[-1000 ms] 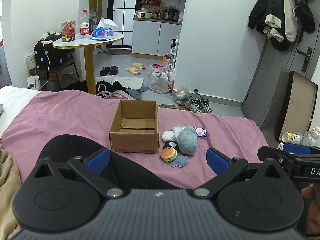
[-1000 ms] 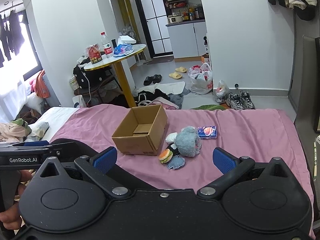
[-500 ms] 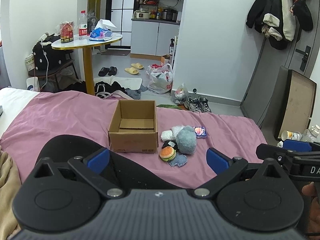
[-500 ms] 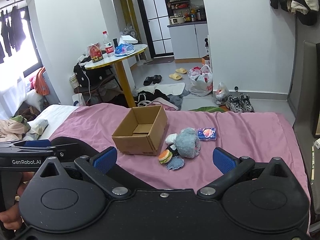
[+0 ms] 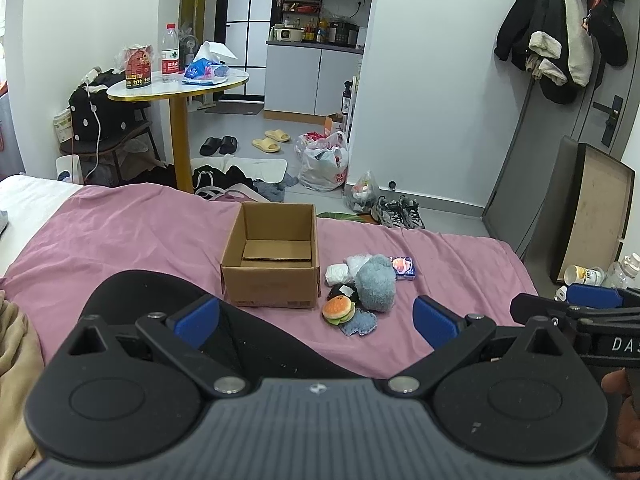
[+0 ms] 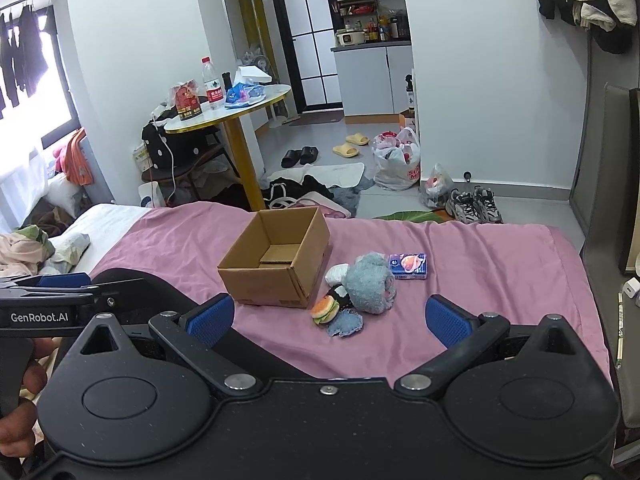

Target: Organize soft objects

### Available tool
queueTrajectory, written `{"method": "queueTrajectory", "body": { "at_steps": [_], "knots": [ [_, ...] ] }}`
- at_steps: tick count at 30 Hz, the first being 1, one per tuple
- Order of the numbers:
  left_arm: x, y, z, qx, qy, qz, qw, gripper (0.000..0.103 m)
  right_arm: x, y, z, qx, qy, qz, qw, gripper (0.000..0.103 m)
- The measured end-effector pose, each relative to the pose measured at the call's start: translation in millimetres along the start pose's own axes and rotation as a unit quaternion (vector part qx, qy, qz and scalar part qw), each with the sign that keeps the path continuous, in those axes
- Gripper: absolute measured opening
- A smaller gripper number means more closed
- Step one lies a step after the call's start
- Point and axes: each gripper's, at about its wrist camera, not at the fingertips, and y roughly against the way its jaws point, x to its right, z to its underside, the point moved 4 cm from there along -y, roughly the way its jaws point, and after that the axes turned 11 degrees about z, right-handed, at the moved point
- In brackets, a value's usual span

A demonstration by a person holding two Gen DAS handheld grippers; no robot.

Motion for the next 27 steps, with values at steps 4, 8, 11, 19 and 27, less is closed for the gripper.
{"method": "queueTrajectory", "body": {
  "at_steps": [4, 8, 11, 19, 27],
  "knots": [
    [0, 0, -1, -0.001, 0.0, 0.0, 1.0, 0.102, -3, -3, 0, -0.002, 0.002, -0.002, 1.0, 0.103],
    [-1, 1, -1, -0.002, 0.0, -0.001, 1.0, 0.102, -4, -4, 1, -0.004, 0.002, -0.002, 1.0, 0.103],
    [-2, 0, 0, -0.003, 0.0, 0.0, 1.0, 0.102, -5, -6, 3, -0.004, 0.004, 0.005, 1.0, 0.103],
    [-2, -9, 1, -0.011, -0.001, 0.0, 0.9999, 0.102, -11, -13, 6, -0.008, 0.012, 0.001, 1.0, 0.103],
    [-4, -29, -5, -0.017, 0.006, 0.006, 0.9998, 0.102, -13, -30, 5, -0.022, 0.011, -0.013, 1.0, 0.103]
  ]
}}
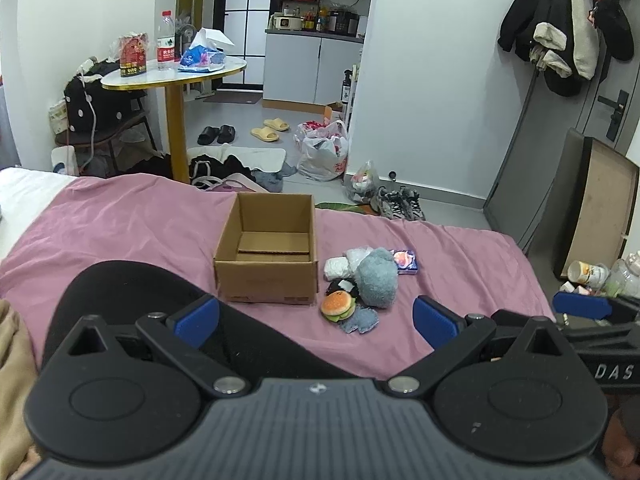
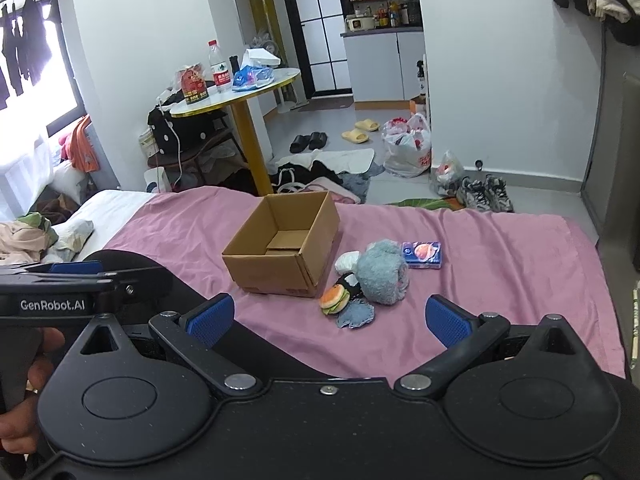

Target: Organize soft objects

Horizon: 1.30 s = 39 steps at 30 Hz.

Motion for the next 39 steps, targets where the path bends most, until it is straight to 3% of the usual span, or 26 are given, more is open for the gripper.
{"method": "queueTrajectory", "body": {
  "at_steps": [12, 27, 36, 39],
  "knots": [
    [-10, -41, -13, -0.007, 0.02, 0.018, 0.9996, 0.102, 9, -28, -13, -0.012, -0.021, -0.003, 1.0, 0.103],
    [-22, -89, -21, -0.03, 0.038, 0.029, 0.9984, 0.1, 25, -77, -21, -0.058, -0.039, -0.003, 0.998, 0.103],
    [-28, -123, -18, -0.063, 0.041, 0.031, 0.9967, 0.099, 42, -115, -20, -0.082, -0.068, -0.003, 0.994, 0.103],
    [-29, -136, -14, -0.076, 0.051, 0.035, 0.9951, 0.093, 49, -125, -21, -0.087, -0.086, -0.011, 0.992, 0.103]
  ]
}}
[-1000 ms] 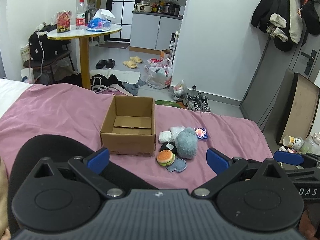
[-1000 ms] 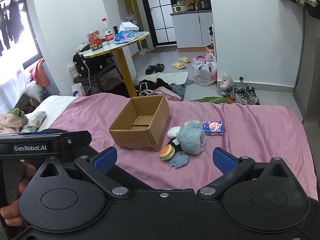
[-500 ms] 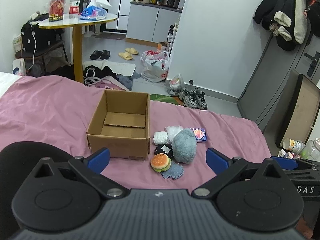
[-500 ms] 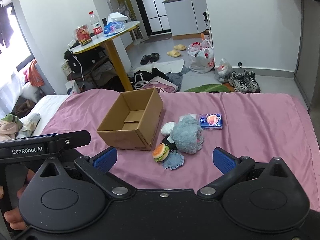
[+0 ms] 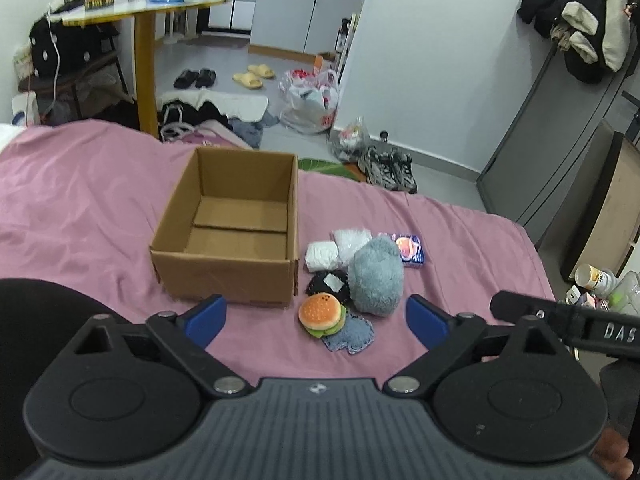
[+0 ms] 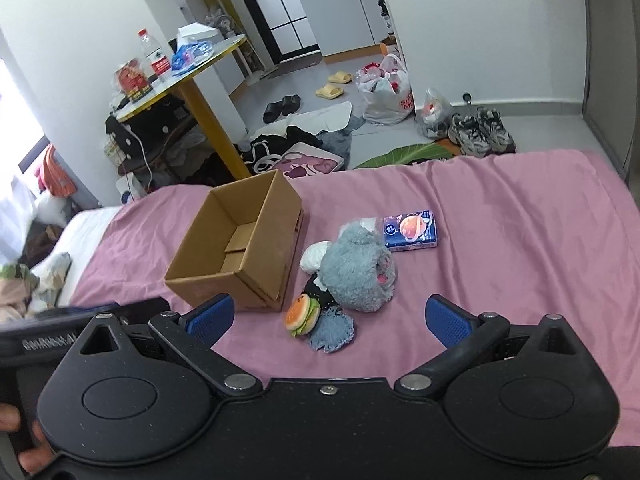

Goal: Organize soft objects
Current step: 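Reach the right gripper down and close it on the burger plush and denim pouch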

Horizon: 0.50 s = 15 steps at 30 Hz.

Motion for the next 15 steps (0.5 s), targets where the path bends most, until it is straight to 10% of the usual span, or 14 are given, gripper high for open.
{"method": "queueTrajectory", "body": {
  "at_steps": [15],
  "knots": [
    [3, -72, 0, -0.059, 0.004, -0.006, 0.9982, 0.076, 25, -62, 0, -0.049, -0.059, -0.027, 0.997, 0.093]
  ]
}}
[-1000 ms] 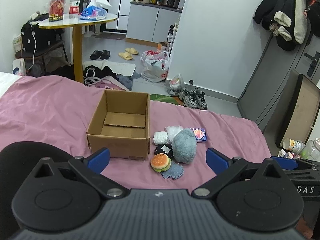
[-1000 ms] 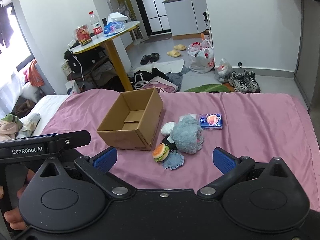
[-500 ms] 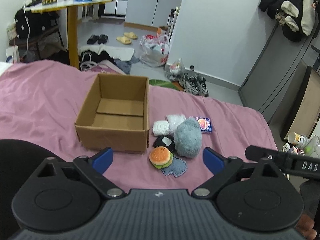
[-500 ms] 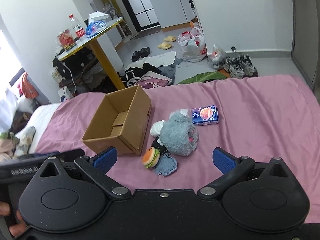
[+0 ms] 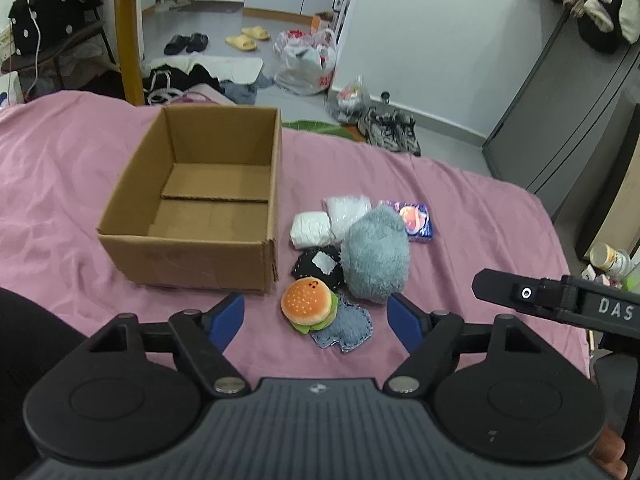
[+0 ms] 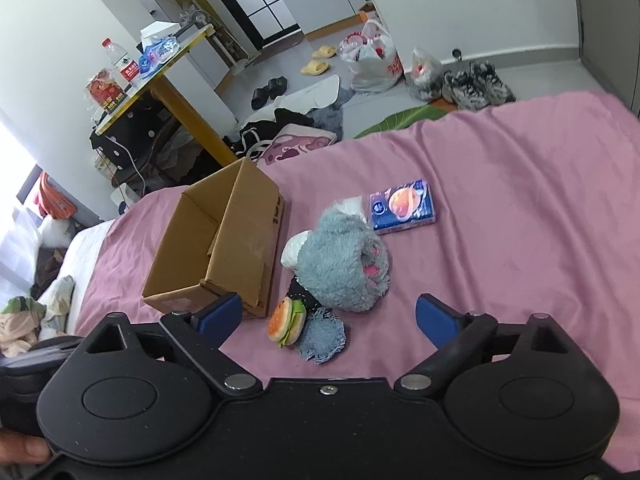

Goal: Organize soft objects
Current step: 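Reach the right gripper down and close it on the burger plush and denim pouch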

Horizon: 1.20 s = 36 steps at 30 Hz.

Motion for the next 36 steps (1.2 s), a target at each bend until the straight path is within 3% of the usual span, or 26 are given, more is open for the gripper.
{"method": "queueTrajectory", "body": {
  "at_steps": [4, 6, 8, 13, 18, 21, 24, 28, 36],
  "knots": [
    [-1, -25, 1, -0.024, 0.002, -0.003, 0.9997, 0.069, 4, -20, 0, -0.024, -0.006, -0.005, 1.0, 0.092],
    [-1, -39, 1, -0.034, 0.005, -0.003, 0.9994, 0.066, 5, -28, 2, -0.032, -0.004, 0.003, 0.999, 0.079],
    [-3, -49, 2, -0.044, 0.014, -0.002, 0.999, 0.062, 9, -38, 3, -0.046, -0.016, 0.006, 0.999, 0.075],
    [-6, -76, 5, -0.06, 0.02, -0.008, 0.998, 0.059, 16, -63, 6, -0.091, -0.048, -0.022, 0.994, 0.072],
    [-13, -97, 7, -0.071, 0.02, -0.022, 0.997, 0.057, 23, -84, 12, -0.129, -0.094, -0.036, 0.986, 0.06],
    [-19, -105, 8, -0.074, 0.019, -0.032, 0.9965, 0.055, 28, -93, 15, -0.146, -0.119, -0.04, 0.981, 0.06],
    [-23, -112, 9, -0.081, 0.022, -0.03, 0.996, 0.046, 26, -101, 19, -0.167, -0.132, -0.057, 0.975, 0.06],
    [-25, -115, 10, -0.084, 0.029, -0.022, 0.9958, 0.023, 19, -108, 23, -0.184, -0.14, -0.061, 0.971, 0.057],
    [-29, -111, 12, -0.073, 0.037, -0.011, 0.9966, 0.014, 14, -120, 34, -0.207, -0.181, -0.057, 0.96, 0.046]
  ]
}}
